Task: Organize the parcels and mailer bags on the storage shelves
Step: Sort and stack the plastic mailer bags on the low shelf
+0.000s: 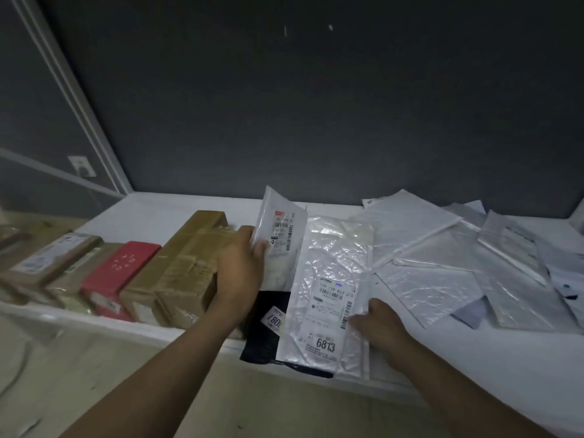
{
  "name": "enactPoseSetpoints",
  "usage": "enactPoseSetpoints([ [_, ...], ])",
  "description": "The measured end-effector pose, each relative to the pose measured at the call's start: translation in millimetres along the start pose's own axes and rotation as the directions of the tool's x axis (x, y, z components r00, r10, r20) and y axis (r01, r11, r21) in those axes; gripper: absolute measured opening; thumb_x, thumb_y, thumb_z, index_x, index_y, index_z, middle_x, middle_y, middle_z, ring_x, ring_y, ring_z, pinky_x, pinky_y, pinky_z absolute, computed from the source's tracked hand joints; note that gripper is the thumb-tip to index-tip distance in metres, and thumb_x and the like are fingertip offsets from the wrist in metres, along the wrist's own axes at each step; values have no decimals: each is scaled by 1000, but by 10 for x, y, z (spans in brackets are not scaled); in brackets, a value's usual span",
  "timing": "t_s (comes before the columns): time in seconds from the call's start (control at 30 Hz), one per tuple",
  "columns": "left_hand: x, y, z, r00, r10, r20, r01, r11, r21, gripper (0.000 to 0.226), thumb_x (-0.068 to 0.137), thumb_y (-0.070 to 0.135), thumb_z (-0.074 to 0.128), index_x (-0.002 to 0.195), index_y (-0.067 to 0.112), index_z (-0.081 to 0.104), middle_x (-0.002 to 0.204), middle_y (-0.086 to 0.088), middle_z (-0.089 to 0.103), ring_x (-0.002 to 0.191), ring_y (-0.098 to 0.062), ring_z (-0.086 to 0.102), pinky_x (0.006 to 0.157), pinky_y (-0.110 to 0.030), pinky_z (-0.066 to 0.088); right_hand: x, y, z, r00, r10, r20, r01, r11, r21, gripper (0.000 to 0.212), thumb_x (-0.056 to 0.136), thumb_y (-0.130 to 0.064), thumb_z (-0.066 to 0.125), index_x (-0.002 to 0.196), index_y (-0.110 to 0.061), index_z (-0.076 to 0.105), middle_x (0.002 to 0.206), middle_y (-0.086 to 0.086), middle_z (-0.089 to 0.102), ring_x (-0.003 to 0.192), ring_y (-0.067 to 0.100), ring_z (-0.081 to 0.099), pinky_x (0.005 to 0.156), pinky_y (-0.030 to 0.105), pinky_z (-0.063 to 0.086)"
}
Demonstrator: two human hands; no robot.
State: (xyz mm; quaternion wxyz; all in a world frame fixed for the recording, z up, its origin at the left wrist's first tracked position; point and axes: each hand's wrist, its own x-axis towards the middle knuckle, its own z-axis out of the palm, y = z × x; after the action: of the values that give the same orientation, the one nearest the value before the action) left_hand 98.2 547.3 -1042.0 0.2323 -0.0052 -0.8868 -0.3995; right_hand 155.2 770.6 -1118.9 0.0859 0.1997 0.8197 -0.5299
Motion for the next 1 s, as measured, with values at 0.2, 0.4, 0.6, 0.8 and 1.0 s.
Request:
enactPoseSetpoints([
  [0.2,12,-51,-73,992,-44,-117,30,993,-115,15,98,29,52,105,16,56,92,0,67,73,-16,66,60,-40,58,4,-58,164,998,-55,-40,43,966,-257,29,85,-24,65,107,-8,56,110,9,64,94,22,60,70,26,46],
  [0.4,-138,89,32,937,-302,173,346,866,-362,13,95,24,59,106,17,60,92,-2,70,72,-20,70,58,-37,60,-63,-325,-100,960,-157,-230,152,988,-40,48,89,-46,60,127,-17,56,118,3,64,108,23,61,87,31,46],
  [0.6,-399,169,248,852,-173,494,361,877,-316,16,92,20,63,107,17,63,93,-1,73,73,-13,73,62,-33,60,-124,-215,-369,993,-117,-6,107,885,454,23,87,-14,70,109,-17,66,101,2,74,93,24,70,87,43,55],
  [0.8,-684,-70,452,714,38,699,-136,987,85,55,80,45,72,125,24,49,119,5,60,107,-9,60,90,-37,54,-78,210,-567,996,-36,-81,54,970,238,31,84,-8,70,113,-13,65,111,7,69,96,24,67,87,41,55],
  [1.0,-726,-214,408,609,-21,793,-187,968,168,103,78,47,74,154,19,10,157,5,21,143,-15,22,114,-27,20,-116,273,-566,979,-150,-135,139,986,-88,62,82,-16,74,135,-14,42,117,-6,51,105,17,54,78,22,38],
])
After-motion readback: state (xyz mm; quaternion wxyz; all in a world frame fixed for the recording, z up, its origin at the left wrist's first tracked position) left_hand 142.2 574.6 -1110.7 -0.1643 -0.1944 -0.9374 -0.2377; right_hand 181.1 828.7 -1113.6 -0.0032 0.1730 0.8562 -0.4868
